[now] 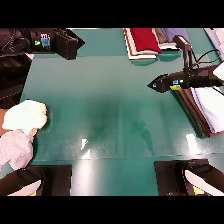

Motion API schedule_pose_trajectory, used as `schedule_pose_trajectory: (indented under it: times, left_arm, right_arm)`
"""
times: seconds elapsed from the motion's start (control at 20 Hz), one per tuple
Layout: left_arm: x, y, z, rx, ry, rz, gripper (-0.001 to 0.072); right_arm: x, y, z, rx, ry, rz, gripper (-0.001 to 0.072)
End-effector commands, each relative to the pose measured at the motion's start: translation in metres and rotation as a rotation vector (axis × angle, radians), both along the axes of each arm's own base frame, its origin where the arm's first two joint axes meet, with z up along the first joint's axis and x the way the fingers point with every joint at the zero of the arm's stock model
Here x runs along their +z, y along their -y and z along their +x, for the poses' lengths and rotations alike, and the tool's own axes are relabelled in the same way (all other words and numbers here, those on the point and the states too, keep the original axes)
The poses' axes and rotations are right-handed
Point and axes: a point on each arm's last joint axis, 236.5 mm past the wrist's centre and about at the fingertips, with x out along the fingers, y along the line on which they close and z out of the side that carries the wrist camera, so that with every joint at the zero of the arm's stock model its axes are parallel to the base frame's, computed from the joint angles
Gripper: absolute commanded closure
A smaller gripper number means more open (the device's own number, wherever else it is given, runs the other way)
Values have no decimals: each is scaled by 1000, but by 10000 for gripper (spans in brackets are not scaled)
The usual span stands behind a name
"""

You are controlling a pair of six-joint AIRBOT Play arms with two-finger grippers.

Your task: Fold the shirts.

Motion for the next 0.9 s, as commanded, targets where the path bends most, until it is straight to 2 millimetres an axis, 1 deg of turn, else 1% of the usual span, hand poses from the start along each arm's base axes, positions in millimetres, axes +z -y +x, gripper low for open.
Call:
schedule_pose_trajectory:
  times: [0.0,0.6,0.65,0.7,0.75,0.8,0.85]
  left_arm:
    - [0,0,0,0,1,0,684]
    - [0,0,0,0,0,-1,684]
    - [4,3,-1,-1,-4,-26,684]
    - [11,2,4,7,32,-37,684]
    - [14,-4,11,31,72,-20,684]
    - [7,-20,19,74,86,52,684]
    - [-10,-50,29,155,55,150,684]
  right_arm:
    - [-1,0,0,2,-2,0,690]
    - [-1,-1,-1,3,-4,0,690]
    - [-1,-1,-1,2,-4,0,690]
    - [-1,-1,-1,3,-4,0,690]
    - [-1,-1,-1,3,-4,0,690]
    - [-1,0,-1,2,-4,0,690]
    - [-1,0,-1,3,-4,-1,691]
